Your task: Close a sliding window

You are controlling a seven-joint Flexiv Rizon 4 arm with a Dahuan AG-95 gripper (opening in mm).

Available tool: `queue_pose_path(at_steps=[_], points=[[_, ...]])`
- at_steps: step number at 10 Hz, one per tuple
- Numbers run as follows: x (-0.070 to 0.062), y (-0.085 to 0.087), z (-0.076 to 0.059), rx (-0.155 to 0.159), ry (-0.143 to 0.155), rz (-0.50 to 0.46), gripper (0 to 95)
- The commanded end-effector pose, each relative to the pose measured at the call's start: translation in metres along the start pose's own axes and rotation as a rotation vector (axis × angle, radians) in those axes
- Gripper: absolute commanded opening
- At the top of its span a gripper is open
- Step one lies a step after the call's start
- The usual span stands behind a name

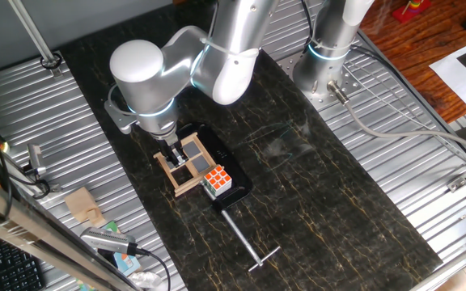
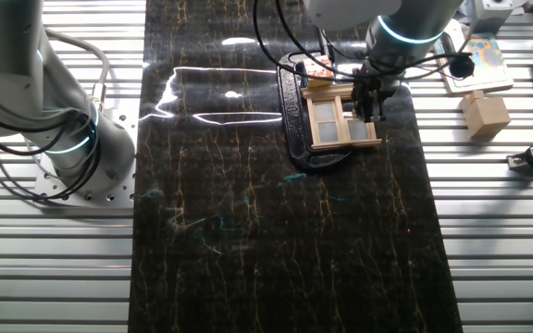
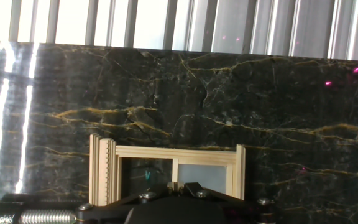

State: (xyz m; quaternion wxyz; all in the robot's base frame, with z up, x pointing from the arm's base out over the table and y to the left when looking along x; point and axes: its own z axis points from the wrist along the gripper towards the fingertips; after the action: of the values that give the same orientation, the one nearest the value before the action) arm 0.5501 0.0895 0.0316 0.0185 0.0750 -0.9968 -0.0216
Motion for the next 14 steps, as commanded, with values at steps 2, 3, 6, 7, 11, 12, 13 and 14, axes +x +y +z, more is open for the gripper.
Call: queue_pose_path(at_steps=[2, 3, 6, 7, 11, 12, 13, 14], points=[[0.001, 0.001, -0.008, 0.029, 0.028, 0.017, 0.0], [0.002, 0.0, -0.009, 0.036, 0.028, 0.018, 0.0], [0.003, -0.006, -0.009, 0.036, 0.025, 0.016, 0.0], [0.003, -0.009, -0.007, 0.039, 0.022, 0.007, 0.0], [0.002, -0.014, 0.002, 0.039, 0.017, -0.002, 0.0], [0.002, -0.014, 0.002, 0.037, 0.017, -0.002, 0.0], [0.002, -0.014, 0.002, 0.038, 0.018, -0.003, 0.0], [0.002, -0.014, 0.003, 0.038, 0.019, -0.005, 0.0]])
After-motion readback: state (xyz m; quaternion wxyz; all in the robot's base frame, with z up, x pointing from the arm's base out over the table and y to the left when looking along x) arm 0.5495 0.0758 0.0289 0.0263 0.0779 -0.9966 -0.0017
